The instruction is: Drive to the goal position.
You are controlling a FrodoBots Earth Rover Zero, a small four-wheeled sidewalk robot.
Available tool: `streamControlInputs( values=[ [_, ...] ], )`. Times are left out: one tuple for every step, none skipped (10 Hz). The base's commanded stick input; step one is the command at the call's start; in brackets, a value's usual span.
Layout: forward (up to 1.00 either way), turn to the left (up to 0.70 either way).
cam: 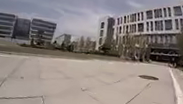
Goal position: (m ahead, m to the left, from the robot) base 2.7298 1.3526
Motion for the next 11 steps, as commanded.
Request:
streamControlInputs(
  values=[
    [0.7, 0.35],
    [0.7, 0.35],
    [0.7, 0.35],
    [0.7, 0.35],
    [0.7, 0.35],
    [0.7, 0.35],
    [0.7, 0.35],
    [0.7, 0.35],
    [0.7, 0.35],
    [0.7, 0.35],
    [0.7, 0.35]
  ],
)
